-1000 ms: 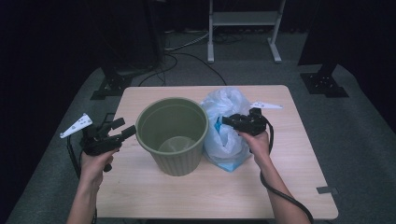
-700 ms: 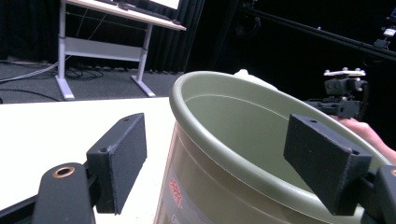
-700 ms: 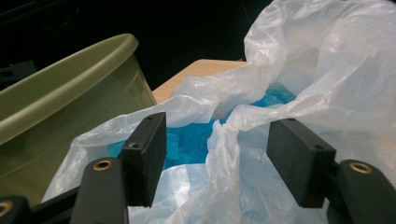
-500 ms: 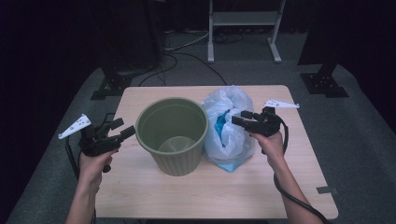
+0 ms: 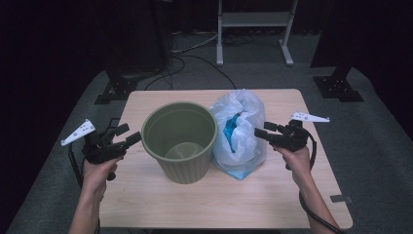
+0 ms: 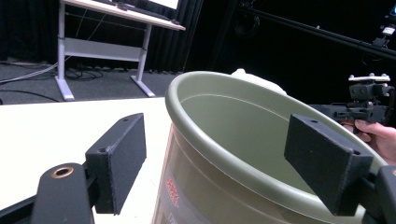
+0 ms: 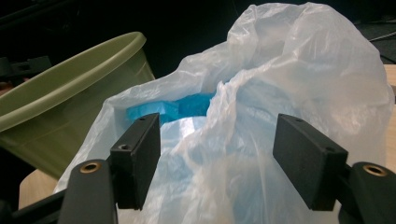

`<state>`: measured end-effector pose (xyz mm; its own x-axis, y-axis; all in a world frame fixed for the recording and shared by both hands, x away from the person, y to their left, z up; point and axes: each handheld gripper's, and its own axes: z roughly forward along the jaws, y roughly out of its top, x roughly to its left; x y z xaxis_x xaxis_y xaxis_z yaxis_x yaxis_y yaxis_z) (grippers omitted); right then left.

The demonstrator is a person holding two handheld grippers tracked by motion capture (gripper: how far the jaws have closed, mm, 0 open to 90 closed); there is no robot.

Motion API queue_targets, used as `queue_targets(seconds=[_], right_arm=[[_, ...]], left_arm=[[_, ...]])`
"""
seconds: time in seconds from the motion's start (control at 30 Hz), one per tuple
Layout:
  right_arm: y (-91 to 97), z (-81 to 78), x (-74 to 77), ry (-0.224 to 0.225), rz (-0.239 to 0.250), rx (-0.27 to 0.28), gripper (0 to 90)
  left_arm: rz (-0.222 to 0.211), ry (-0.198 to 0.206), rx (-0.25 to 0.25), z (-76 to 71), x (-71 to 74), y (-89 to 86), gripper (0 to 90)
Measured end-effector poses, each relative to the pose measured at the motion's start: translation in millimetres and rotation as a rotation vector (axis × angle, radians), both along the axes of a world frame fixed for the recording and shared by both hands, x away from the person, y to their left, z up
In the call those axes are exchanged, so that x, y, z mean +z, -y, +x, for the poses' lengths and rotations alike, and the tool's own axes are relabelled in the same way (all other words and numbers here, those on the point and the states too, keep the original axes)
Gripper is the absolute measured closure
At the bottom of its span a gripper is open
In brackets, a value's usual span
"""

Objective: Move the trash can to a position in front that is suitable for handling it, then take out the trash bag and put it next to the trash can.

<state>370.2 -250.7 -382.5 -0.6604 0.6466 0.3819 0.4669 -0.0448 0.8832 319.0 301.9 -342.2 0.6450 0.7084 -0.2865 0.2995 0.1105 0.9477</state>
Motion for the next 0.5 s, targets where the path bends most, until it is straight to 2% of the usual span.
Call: queue_targets(seconds=[0.27, 0.5], right_arm=[[11.0, -17.7, -11.7, -0.012, 0.012, -0.008, 30.8], [19.2, -29.3, -26.6, -0.028, 0.033, -0.026, 30.6]], left_arm=[[0.002, 0.012, -0.006, 1.0, 4.2, 1.6, 19.2], [0.003, 0.007, -0.002, -1.6, -0.1, -0.5, 19.2]])
